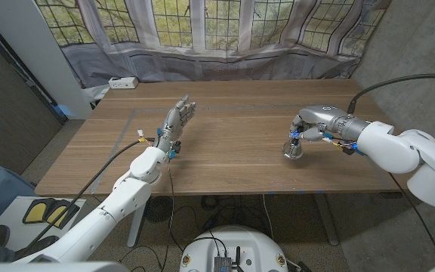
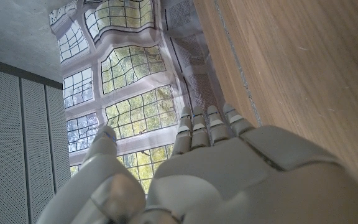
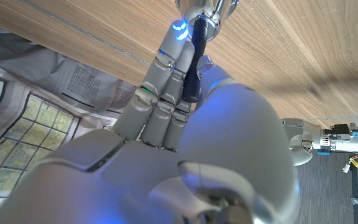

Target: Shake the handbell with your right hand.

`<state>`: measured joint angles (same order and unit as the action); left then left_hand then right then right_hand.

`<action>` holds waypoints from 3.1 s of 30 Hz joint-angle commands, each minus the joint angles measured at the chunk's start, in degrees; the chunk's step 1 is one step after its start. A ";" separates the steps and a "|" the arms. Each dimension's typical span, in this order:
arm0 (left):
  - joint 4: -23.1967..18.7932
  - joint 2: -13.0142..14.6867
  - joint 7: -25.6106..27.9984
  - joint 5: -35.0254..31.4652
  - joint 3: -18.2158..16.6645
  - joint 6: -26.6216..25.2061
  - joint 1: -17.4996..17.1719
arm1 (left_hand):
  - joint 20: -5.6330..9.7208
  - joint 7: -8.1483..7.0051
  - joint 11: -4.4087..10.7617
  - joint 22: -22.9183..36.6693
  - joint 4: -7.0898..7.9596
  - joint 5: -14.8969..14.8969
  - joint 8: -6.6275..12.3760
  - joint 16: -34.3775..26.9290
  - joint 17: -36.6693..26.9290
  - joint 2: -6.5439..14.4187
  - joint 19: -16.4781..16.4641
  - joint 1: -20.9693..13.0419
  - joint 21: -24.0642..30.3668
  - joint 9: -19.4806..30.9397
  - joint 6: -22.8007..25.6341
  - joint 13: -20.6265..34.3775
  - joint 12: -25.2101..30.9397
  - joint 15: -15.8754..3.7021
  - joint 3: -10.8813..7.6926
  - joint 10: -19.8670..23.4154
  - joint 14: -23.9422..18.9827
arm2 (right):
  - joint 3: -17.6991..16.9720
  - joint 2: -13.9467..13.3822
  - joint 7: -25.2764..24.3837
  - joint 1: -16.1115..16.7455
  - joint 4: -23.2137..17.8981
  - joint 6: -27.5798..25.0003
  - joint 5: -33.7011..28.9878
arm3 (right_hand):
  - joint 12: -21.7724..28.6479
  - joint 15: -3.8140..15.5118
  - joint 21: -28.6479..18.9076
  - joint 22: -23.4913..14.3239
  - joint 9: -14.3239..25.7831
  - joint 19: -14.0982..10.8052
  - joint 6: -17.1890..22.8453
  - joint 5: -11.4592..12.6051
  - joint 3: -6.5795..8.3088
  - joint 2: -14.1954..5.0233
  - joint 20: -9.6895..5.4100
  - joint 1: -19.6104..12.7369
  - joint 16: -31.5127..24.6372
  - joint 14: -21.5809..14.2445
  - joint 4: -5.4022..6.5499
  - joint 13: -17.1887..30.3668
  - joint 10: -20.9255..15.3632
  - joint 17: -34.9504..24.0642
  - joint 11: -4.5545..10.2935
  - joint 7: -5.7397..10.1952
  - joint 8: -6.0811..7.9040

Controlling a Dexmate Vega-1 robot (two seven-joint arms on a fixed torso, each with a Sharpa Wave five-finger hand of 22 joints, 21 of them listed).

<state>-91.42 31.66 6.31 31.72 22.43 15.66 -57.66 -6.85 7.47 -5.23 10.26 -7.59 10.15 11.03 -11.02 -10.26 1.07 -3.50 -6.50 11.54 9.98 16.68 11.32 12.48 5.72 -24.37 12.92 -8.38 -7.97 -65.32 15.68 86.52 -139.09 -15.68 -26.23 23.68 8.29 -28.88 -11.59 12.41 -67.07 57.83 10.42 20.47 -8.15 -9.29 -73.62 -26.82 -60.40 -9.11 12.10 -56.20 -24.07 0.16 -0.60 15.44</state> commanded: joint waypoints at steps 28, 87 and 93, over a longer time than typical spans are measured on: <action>-5.20 0.38 4.39 -2.40 0.26 -3.40 -0.19 | 0.15 0.07 0.21 0.14 -0.14 -0.05 -0.18 0.10 -0.08 0.01 -0.22 -0.57 -0.05 0.31 0.49 0.19 0.04 -0.11 -0.32 0.69 -0.83 | 7.27 -2.49 2.00 -19.85 12.71 6.13 5.74 | 0.52 1.73 -1.84 -0.10 0.10 0.68 0.63 0.33 -0.48 -0.68 -0.04 -1.48 0.64 -2.74 0.42 0.74 -2.24 -0.71 -1.50 0.04 -0.43; -1.50 -1.47 2.83 -1.56 1.54 -3.34 1.75 | 0.13 0.06 -0.18 0.15 -0.15 -0.06 -0.18 0.14 -0.08 0.06 -0.20 -0.64 -0.06 0.32 0.73 0.20 -0.03 0.01 -0.33 0.91 -1.02 | 7.85 13.31 0.55 -24.17 32.84 12.13 74.84 | 0.49 1.20 -4.78 0.05 0.22 1.05 0.92 0.49 -1.02 -0.79 -0.18 -2.33 1.32 -4.00 0.31 1.03 -2.58 -1.70 -1.84 -0.74 -1.07; -1.15 -1.66 2.83 -1.73 1.83 -3.55 2.20 | 0.11 0.01 0.07 0.15 -0.14 -0.06 -0.20 0.15 -0.08 0.07 -0.19 -0.64 -0.07 0.32 0.70 0.21 -0.04 -0.01 -0.33 0.92 -1.03 | 8.78 9.13 -4.11 -23.15 31.08 16.05 65.16 | 0.44 1.18 -5.06 0.06 0.24 1.15 0.94 0.53 -1.06 -0.76 -0.07 -2.44 1.43 -3.97 0.28 1.03 -2.55 -1.80 -1.80 -0.86 -1.14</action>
<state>-93.27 30.40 9.37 30.04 23.73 12.47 -56.16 -6.75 7.78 -5.12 10.26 -7.59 10.15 10.80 -11.02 -10.26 1.06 -3.60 -6.50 11.54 9.98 16.99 11.32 12.53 5.72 -24.37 13.41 -9.01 -0.63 -52.54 14.58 63.02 -108.08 -2.83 41.81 23.64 7.99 -33.50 -11.47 12.38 -66.29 58.64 10.63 19.37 -8.31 -9.21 -74.83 -25.56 -62.34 -8.99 12.92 -56.31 -25.66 0.28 -1.24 14.37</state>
